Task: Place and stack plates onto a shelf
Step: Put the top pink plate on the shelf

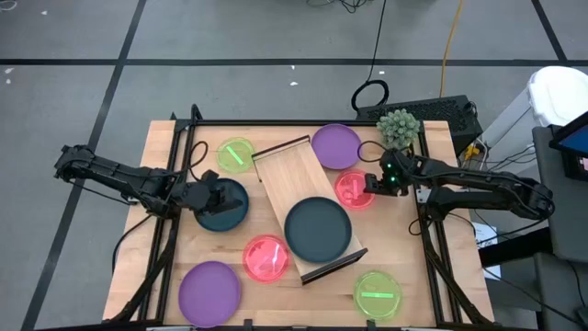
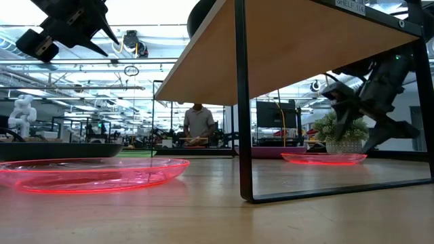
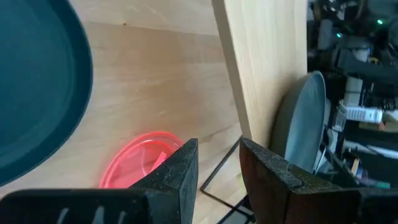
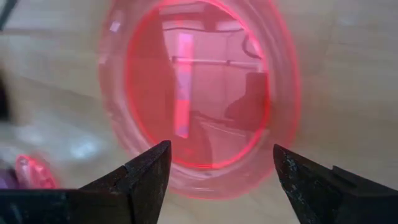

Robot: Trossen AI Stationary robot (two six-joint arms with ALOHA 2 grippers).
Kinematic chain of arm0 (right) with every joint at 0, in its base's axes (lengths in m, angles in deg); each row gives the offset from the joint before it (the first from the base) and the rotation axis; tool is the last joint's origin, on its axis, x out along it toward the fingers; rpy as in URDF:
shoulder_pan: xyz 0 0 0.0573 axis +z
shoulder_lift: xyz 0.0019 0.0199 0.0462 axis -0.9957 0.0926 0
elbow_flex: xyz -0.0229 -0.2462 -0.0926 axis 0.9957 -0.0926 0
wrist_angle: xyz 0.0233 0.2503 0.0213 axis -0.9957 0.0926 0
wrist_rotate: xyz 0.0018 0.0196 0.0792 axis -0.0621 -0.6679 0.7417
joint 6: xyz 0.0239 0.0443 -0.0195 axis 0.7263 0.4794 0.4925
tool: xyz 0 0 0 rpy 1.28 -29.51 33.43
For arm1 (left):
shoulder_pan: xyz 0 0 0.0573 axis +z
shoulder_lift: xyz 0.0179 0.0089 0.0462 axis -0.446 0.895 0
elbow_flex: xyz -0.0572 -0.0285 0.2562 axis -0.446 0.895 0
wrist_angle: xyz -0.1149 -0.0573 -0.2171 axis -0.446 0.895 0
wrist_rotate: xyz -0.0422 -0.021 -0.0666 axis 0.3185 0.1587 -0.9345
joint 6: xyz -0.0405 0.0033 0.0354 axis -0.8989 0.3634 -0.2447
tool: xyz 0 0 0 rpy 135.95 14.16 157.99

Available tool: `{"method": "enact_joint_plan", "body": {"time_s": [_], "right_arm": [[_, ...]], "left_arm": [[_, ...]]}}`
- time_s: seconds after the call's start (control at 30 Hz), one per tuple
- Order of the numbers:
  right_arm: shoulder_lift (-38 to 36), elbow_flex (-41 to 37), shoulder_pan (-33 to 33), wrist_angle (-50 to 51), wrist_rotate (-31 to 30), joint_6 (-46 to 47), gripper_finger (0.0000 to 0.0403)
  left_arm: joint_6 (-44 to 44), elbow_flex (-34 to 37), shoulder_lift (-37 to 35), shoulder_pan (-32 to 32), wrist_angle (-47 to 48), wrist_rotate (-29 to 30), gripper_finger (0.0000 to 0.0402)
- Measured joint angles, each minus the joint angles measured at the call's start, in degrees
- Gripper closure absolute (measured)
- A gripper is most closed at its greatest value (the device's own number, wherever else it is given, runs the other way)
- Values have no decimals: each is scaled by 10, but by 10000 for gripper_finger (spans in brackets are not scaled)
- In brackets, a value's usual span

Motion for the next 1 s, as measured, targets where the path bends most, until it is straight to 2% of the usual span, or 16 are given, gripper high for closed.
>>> {"method": "enact_joint_plan", "body": {"time_s": [0.37, 0.6, 1.0], "right_arm": [[-20, 18, 2, 8, 13, 20, 189], [-31, 58, 2, 114, -43, -8, 190], [-29, 58, 2, 165, -116, -38, 191]], "left_arm": [[19, 0, 0, 0, 2, -6, 279], [27, 0, 0, 0, 6, -6, 279], [35, 0, 0, 0, 7, -6, 279]]}}
